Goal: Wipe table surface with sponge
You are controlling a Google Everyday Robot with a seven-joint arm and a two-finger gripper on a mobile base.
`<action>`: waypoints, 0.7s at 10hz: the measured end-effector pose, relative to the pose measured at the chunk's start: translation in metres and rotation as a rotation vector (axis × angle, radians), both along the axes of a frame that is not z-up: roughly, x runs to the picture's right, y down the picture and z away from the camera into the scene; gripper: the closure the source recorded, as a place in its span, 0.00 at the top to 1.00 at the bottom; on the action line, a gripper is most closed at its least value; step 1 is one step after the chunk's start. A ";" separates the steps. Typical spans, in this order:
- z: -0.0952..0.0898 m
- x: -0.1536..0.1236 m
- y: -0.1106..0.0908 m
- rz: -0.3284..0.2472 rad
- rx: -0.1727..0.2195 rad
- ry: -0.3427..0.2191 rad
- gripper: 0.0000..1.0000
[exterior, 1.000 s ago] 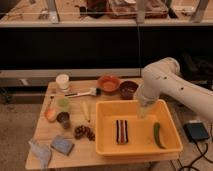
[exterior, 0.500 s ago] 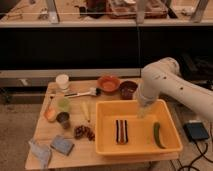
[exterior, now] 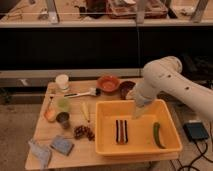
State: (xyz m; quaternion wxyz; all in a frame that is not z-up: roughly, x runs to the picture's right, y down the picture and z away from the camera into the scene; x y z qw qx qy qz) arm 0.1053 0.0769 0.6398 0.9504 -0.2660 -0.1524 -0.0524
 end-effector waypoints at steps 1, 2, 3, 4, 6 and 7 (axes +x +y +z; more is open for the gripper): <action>-0.012 -0.020 0.000 -0.011 0.002 -0.035 0.65; -0.030 -0.050 0.001 -0.027 0.000 -0.084 0.65; -0.043 -0.075 0.003 -0.037 -0.006 -0.119 0.65; -0.051 -0.095 0.007 -0.044 -0.015 -0.144 0.65; -0.066 -0.152 0.022 -0.060 -0.042 -0.199 0.65; -0.069 -0.170 0.028 -0.061 -0.051 -0.213 0.65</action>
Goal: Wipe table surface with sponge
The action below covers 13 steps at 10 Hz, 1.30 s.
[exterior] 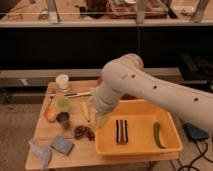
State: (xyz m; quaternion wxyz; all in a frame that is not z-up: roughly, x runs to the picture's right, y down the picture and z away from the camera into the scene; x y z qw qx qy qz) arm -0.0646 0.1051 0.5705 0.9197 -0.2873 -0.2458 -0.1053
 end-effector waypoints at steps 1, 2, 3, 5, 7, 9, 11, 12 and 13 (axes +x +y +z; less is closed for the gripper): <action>-0.002 -0.027 0.010 0.003 -0.014 -0.016 0.65; -0.002 -0.055 0.022 0.012 -0.030 -0.024 0.65; -0.001 -0.077 0.032 0.024 -0.042 -0.024 0.65; 0.006 -0.124 0.058 0.019 -0.078 -0.047 0.65; 0.007 -0.131 0.063 0.018 -0.084 -0.050 0.65; 0.008 -0.130 0.063 0.020 -0.084 -0.048 0.65; 0.008 -0.130 0.063 0.017 -0.081 -0.024 0.65; 0.013 -0.137 0.067 0.010 -0.073 0.015 0.65; 0.020 -0.143 0.072 0.009 -0.073 0.026 0.65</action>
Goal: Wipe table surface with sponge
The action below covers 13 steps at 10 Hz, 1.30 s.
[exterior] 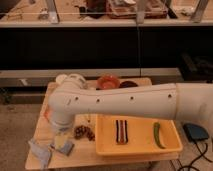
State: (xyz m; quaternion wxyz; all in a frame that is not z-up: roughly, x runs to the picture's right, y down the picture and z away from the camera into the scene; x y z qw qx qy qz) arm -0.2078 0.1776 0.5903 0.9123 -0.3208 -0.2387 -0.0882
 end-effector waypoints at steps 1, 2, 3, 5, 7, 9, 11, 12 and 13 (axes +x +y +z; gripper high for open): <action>0.018 -0.006 0.007 0.008 0.004 0.014 0.65; 0.032 -0.009 0.012 0.016 0.005 0.022 0.65; 0.048 -0.011 0.016 0.023 0.005 0.032 0.65; 0.085 -0.012 0.025 0.025 0.013 0.060 0.65; 0.106 -0.010 0.034 0.015 0.017 0.083 0.65; 0.115 -0.008 0.039 0.022 0.008 0.091 0.65; 0.114 -0.009 0.040 0.020 0.006 0.090 0.65; 0.114 -0.009 0.039 0.020 0.006 0.090 0.65; 0.115 -0.008 0.039 0.020 0.006 0.091 0.65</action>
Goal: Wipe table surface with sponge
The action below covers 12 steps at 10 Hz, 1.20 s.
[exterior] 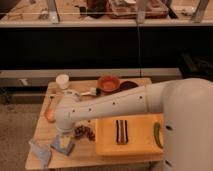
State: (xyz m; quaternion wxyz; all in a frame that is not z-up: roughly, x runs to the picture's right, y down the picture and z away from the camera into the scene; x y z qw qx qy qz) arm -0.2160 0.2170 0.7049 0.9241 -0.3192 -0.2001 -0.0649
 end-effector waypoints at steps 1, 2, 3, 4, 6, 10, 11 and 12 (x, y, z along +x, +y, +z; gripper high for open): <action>0.000 0.000 0.000 0.000 -0.001 0.002 0.65; 0.002 -0.001 0.003 -0.007 -0.009 0.002 0.65; 0.007 -0.002 0.008 -0.014 -0.016 0.002 0.65; 0.017 -0.004 0.017 -0.024 -0.020 0.001 0.65; 0.043 -0.006 0.037 -0.035 -0.032 0.013 0.65; 0.062 -0.010 0.054 -0.031 -0.074 0.040 0.64; 0.063 -0.012 0.057 -0.030 -0.084 0.047 0.58; 0.064 -0.012 0.059 -0.021 -0.099 0.062 0.47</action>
